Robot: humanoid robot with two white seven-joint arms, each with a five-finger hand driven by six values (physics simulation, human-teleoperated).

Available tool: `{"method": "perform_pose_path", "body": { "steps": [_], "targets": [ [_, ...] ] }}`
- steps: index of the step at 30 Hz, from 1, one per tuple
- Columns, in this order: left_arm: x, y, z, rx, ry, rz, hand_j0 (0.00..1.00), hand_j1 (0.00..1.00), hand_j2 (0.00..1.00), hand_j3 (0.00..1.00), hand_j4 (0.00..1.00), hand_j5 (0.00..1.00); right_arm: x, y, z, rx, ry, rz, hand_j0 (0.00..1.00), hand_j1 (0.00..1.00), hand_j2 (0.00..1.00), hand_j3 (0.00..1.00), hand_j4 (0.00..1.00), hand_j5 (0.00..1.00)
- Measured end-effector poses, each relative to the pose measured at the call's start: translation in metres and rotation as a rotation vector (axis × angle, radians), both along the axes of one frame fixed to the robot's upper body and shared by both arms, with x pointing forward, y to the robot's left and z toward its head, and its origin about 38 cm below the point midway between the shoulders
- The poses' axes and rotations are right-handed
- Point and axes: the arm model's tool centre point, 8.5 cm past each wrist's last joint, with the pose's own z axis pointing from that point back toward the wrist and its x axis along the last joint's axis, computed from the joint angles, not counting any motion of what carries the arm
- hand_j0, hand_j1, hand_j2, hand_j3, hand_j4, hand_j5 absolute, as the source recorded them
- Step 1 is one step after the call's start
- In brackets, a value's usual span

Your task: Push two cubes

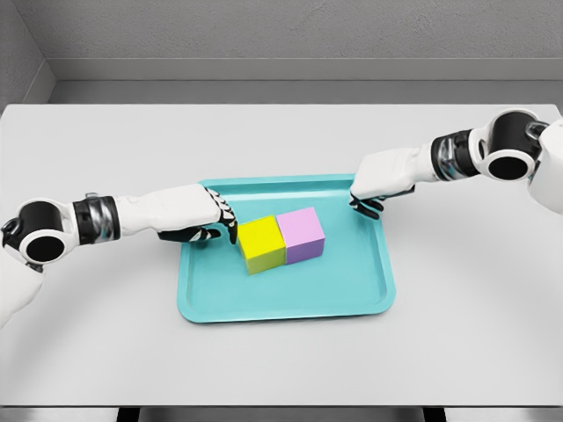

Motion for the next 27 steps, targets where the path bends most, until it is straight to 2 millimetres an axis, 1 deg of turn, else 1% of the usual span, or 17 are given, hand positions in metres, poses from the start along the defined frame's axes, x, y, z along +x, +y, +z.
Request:
{"method": "perform_pose_path", "body": {
  "steps": [5,7,10,13,14,15,17,19,20,21,22,23,24,27],
  "targets": [
    [-0.001,0.000,0.000,0.009,-0.004,-0.005,0.52,0.52,0.52,0.52,0.52,0.52,0.005,-0.005,0.002,0.004,-0.005,-0.023,0.18,0.18,0.18,0.18,0.18,0.18],
    [-0.001,0.001,-0.001,0.014,-0.005,-0.006,0.45,0.45,0.45,0.45,0.45,0.45,0.006,-0.008,0.003,0.005,-0.006,-0.033,0.18,0.18,0.18,0.18,0.18,0.18],
    [-0.001,0.004,0.000,0.019,-0.006,-0.005,0.45,0.45,0.45,0.45,0.45,0.45,0.007,-0.011,0.003,0.005,-0.006,-0.041,0.19,0.19,0.19,0.19,0.19,0.19],
    [-0.002,0.007,0.001,0.024,-0.007,-0.003,0.34,0.34,0.34,0.34,0.34,0.34,0.008,-0.014,0.004,0.003,-0.007,-0.049,0.19,0.19,0.19,0.19,0.19,0.19],
    [-0.002,0.008,0.002,0.027,-0.010,-0.002,0.34,0.34,0.34,0.34,0.34,0.34,0.008,-0.016,0.004,0.003,-0.008,-0.052,0.19,0.19,0.19,0.19,0.19,0.19],
    [-0.003,0.011,0.004,0.028,-0.014,-0.003,0.34,0.34,0.34,0.34,0.34,0.34,0.009,-0.018,0.005,0.004,-0.009,-0.058,0.19,0.19,0.19,0.19,0.19,0.19],
    [-0.005,0.019,0.017,0.028,-0.031,-0.006,0.34,0.34,0.34,0.34,0.34,0.34,0.012,-0.023,0.007,0.005,-0.013,-0.076,0.19,0.19,0.19,0.19,0.19,0.19],
    [-0.012,0.029,0.027,0.024,-0.037,-0.010,0.34,0.34,0.34,0.34,0.34,0.34,0.019,-0.039,0.007,-0.002,-0.012,-0.126,0.19,0.19,0.19,0.19,0.19,0.19],
    [-0.015,0.035,0.036,0.023,-0.049,-0.009,0.34,0.34,0.34,0.34,0.34,0.34,0.022,-0.050,0.003,-0.003,-0.003,-0.161,0.19,0.19,0.19,0.19,0.19,0.19],
    [-0.018,0.041,0.041,0.021,-0.053,-0.009,0.38,0.38,0.38,0.38,0.38,0.38,0.027,-0.060,0.005,0.002,-0.008,-0.199,0.19,0.19,0.19,0.19,0.19,0.19],
    [-0.025,0.047,0.039,0.019,-0.040,-0.003,0.49,0.49,0.49,0.49,0.49,0.49,0.032,-0.071,0.007,0.005,-0.010,-0.237,0.19,0.19,0.19,0.19,0.19,0.19],
    [-0.033,0.054,0.035,0.013,-0.022,0.007,0.79,0.79,0.79,0.79,0.79,0.79,0.036,-0.082,0.009,0.008,-0.013,-0.273,0.43,0.43,0.43,0.43,0.43,0.43],
    [-0.043,0.064,0.027,0.007,0.002,0.029,0.99,0.99,0.99,0.99,0.99,0.99,0.039,-0.093,0.008,0.010,-0.010,-0.309,1.00,1.00,1.00,1.00,1.00,1.00],
    [-0.040,0.089,0.055,-0.002,-0.062,0.088,1.00,1.00,1.00,1.00,1.00,1.00,0.047,-0.118,0.013,0.014,-0.016,-0.392,1.00,1.00,1.00,1.00,1.00,1.00]
  ]
}}
